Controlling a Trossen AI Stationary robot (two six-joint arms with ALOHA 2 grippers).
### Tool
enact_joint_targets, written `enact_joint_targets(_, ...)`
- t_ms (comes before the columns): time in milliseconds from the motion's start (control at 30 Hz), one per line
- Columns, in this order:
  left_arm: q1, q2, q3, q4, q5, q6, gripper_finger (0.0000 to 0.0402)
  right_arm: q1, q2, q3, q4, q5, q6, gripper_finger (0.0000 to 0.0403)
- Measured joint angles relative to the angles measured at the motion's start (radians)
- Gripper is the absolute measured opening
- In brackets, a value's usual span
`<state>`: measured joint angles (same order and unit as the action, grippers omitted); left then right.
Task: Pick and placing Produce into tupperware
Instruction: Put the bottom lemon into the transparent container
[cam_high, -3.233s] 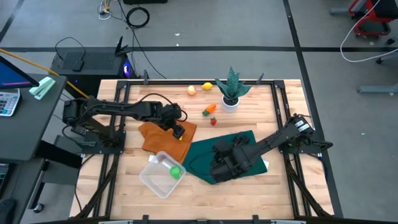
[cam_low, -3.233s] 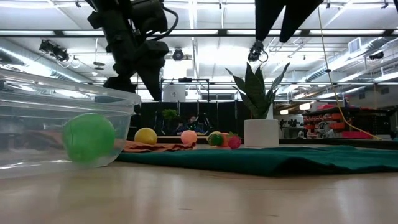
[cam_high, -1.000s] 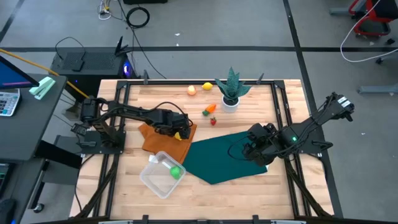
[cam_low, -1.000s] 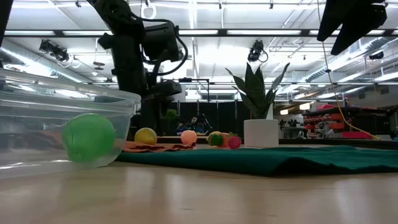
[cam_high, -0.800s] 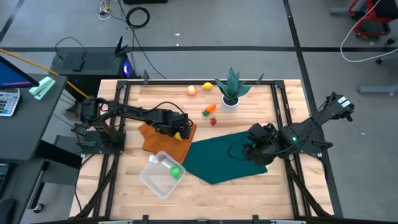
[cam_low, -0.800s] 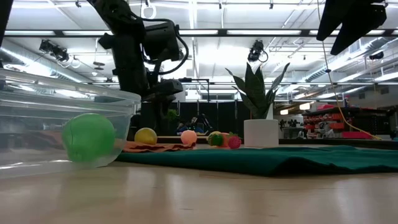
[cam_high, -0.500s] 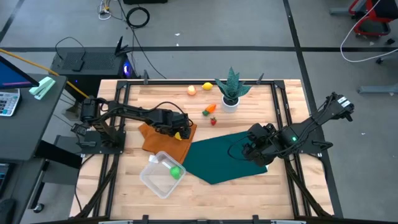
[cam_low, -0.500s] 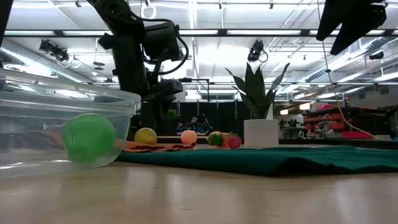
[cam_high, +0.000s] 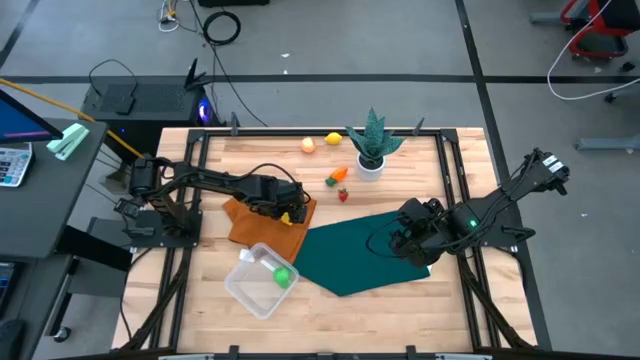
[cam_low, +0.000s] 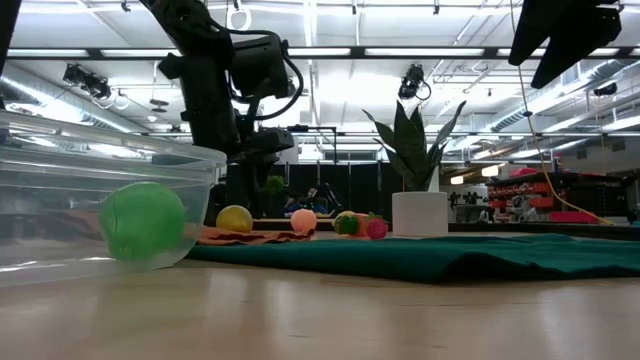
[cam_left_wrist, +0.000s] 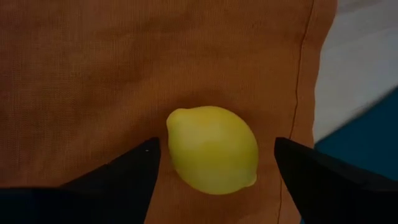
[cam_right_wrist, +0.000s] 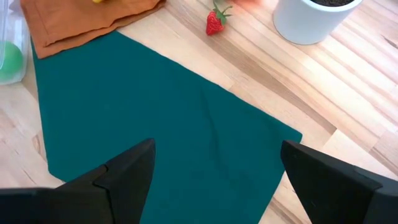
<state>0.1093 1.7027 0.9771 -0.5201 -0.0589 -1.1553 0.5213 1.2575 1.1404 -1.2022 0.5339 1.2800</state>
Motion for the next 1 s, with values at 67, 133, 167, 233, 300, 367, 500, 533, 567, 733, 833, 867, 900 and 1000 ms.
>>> enact_joint_targets(67, 0.000, 0.000, 0.000, 0.000, 0.000, 0.000, 0.0305, 0.000, 0.000, 0.000, 0.000, 0.000, 0.000, 0.0313)
enact_joint_targets(133, 0.000, 0.000, 0.000, 0.000, 0.000, 0.000, 0.0295, 0.000, 0.000, 0.000, 0.000, 0.000, 0.000, 0.0313)
enact_joint_targets(167, 0.000, 0.000, 0.000, 0.000, 0.000, 0.000, 0.0291, 0.000, 0.000, 0.000, 0.000, 0.000, 0.000, 0.0313)
enact_joint_targets(233, 0.000, 0.000, 0.000, 0.000, 0.000, 0.000, 0.0283, 0.000, 0.000, 0.000, 0.000, 0.000, 0.000, 0.0313)
enact_joint_targets(300, 0.000, 0.000, 0.000, 0.000, 0.000, 0.006, 0.0274, 0.000, 0.000, 0.000, 0.000, 0.000, 0.000, 0.0313)
enact_joint_targets(367, 0.000, 0.000, 0.000, 0.000, 0.000, 0.019, 0.0265, 0.000, 0.000, 0.000, 0.000, 0.001, 0.000, 0.0313)
enact_joint_targets(500, 0.000, 0.000, 0.000, 0.000, 0.000, 0.023, 0.0244, 0.000, 0.000, 0.000, 0.000, 0.001, 0.000, 0.0313)
enact_joint_targets(533, 0.000, 0.000, 0.000, 0.000, 0.000, 0.023, 0.0239, 0.000, 0.000, 0.000, 0.000, 0.001, 0.000, 0.0313)
enact_joint_targets(567, 0.000, 0.000, 0.000, 0.000, 0.000, 0.023, 0.0235, 0.000, 0.000, 0.000, 0.000, 0.001, 0.000, 0.0313)
enact_joint_targets(733, 0.000, 0.000, 0.000, 0.000, -0.001, 0.025, 0.0225, 0.000, 0.000, 0.000, 0.000, 0.001, 0.000, 0.0313)
enact_joint_targets(833, 0.000, 0.000, 0.000, 0.001, -0.001, 0.045, 0.0232, 0.000, 0.000, 0.000, 0.000, 0.001, 0.000, 0.0313)
enact_joint_targets(867, 0.000, 0.000, 0.000, 0.001, 0.000, 0.048, 0.0234, 0.000, 0.000, 0.000, 0.000, 0.001, 0.000, 0.0313)
enact_joint_targets(900, 0.000, 0.000, 0.000, 0.001, 0.000, 0.049, 0.0235, 0.000, 0.000, 0.000, 0.000, 0.001, 0.000, 0.0313)
enact_joint_targets(1000, 0.000, 0.000, 0.000, 0.001, 0.001, 0.050, 0.0232, 0.000, 0.000, 0.000, 0.000, 0.001, 0.000, 0.0313)
